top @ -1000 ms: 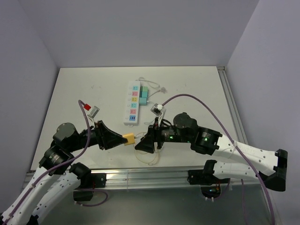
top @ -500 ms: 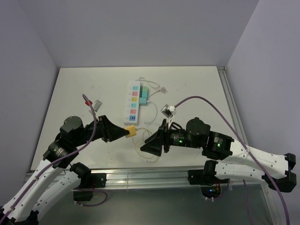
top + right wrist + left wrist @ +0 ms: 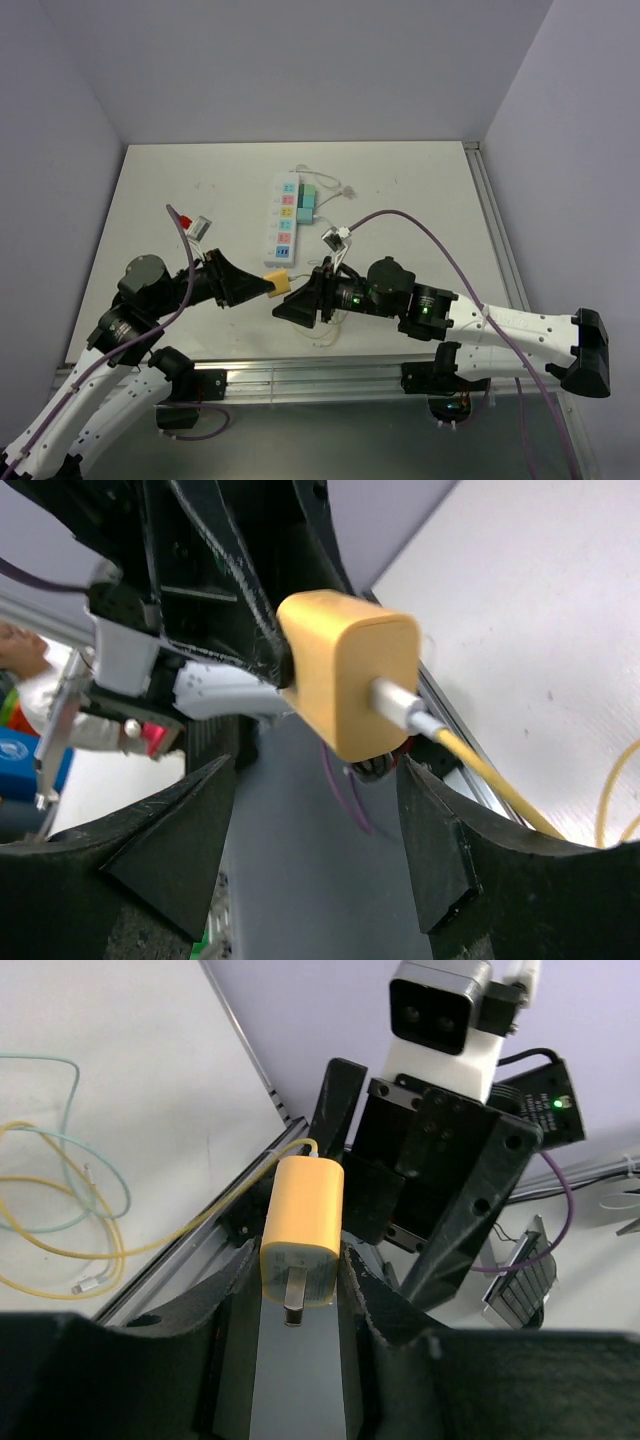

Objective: Insert the plug

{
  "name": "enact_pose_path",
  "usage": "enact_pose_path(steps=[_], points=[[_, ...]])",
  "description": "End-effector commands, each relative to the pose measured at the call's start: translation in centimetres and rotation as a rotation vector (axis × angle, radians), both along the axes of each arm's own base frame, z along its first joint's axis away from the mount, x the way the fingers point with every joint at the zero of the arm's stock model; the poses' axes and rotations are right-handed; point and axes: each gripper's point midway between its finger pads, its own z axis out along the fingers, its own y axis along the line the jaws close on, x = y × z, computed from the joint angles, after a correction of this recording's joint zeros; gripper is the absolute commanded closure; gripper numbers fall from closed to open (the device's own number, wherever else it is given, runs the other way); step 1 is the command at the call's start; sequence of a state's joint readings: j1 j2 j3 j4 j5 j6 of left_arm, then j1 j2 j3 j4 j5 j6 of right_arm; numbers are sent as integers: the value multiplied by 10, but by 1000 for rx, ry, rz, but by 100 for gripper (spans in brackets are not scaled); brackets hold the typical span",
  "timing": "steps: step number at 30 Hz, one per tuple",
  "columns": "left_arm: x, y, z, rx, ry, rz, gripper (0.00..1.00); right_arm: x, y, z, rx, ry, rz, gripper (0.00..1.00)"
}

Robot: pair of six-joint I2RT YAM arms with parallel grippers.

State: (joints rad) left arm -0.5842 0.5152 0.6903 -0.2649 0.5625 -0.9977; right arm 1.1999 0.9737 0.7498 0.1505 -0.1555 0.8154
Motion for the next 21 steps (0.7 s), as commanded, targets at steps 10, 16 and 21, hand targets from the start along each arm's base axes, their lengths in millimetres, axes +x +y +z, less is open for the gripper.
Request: enact_pose_path(steps=[10,16,21], points=[[-26,-1,25,-125,-64,-112,100,13,-20,50,327,6,-47,32],[-30,-3,24,-144,-56,-138,100,14,-9,57,359,20,-24,37],[-32,-1,26,-135,-71,-138,100,10,-6,61,369,18,5,49]])
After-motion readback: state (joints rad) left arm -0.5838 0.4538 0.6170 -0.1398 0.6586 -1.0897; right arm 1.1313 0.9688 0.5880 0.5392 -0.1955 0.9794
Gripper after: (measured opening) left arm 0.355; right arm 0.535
